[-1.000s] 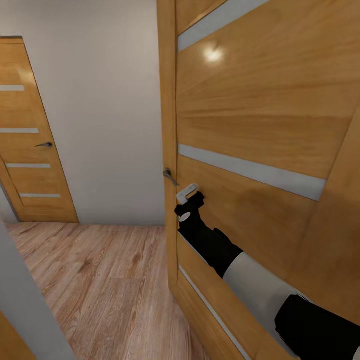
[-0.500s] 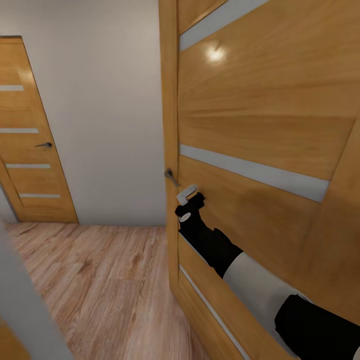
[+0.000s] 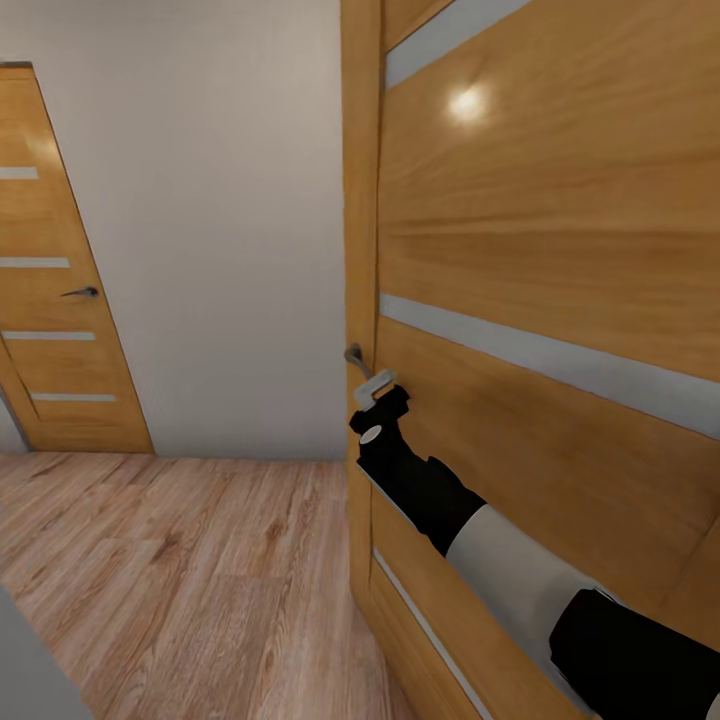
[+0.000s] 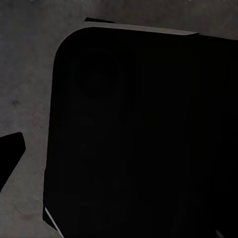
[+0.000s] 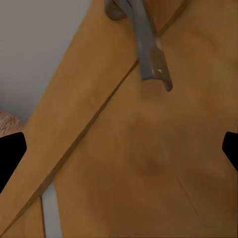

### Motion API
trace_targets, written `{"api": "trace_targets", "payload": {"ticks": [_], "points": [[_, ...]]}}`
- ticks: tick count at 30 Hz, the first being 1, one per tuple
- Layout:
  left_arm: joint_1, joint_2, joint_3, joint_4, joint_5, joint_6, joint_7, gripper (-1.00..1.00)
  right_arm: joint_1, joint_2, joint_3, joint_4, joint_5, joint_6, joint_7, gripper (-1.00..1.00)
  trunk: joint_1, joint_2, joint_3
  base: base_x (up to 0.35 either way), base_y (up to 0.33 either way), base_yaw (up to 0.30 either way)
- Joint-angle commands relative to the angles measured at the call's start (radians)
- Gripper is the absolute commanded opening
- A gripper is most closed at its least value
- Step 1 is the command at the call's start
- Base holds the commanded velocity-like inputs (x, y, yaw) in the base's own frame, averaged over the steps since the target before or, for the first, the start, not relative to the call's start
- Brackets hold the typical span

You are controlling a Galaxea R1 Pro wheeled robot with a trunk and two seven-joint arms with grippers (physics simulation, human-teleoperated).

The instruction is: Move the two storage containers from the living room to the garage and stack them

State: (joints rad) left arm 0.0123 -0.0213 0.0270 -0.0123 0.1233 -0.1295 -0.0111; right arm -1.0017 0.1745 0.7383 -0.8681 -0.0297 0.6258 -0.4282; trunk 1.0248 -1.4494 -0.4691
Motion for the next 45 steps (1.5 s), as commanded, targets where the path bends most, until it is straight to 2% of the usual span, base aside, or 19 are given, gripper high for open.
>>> {"api": "trace_targets", "payload": {"ticks": [1,11,22,35,41,45], "points": [[0.001,0.000,0.002,-0.001,0.008,-0.001,-0.001,1.00,-0.002,0.000,0.003,0.000,0.008,0.010,-0.009,1.00,0.000,0.000,-0.001,0.041,0.009,0.000],[0.001,0.000,0.002,-0.001,0.008,-0.001,-0.001,1.00,-0.002,-0.001,0.003,0.000,0.008,0.009,-0.009,1.00,0.000,0.000,-0.001,0.023,0.002,0.000],[0.001,0.000,0.002,-0.001,0.007,-0.002,-0.001,1.00,-0.002,-0.001,0.003,0.000,0.009,0.006,-0.010,1.00,0.000,0.000,-0.001,0.185,0.000,0.000],[0.001,0.000,0.002,-0.001,0.006,-0.002,-0.001,1.00,-0.002,-0.004,-0.004,0.008,0.007,0.001,-0.014,1.00,0.000,0.000,-0.001,0.010,0.000,0.000],[0.001,0.000,0.001,-0.001,0.006,-0.002,-0.001,1.00,-0.002,-0.003,-0.042,0.093,0.009,-0.007,-0.012,1.00,0.000,0.000,-0.001,0.000,0.000,0.000],[0.001,0.000,0.001,-0.001,0.006,-0.002,-0.001,1.00,-0.002,-0.001,-0.059,0.151,0.012,-0.039,-0.010,1.00,0.000,0.000,-0.001,0.000,0.000,0.000]]}}
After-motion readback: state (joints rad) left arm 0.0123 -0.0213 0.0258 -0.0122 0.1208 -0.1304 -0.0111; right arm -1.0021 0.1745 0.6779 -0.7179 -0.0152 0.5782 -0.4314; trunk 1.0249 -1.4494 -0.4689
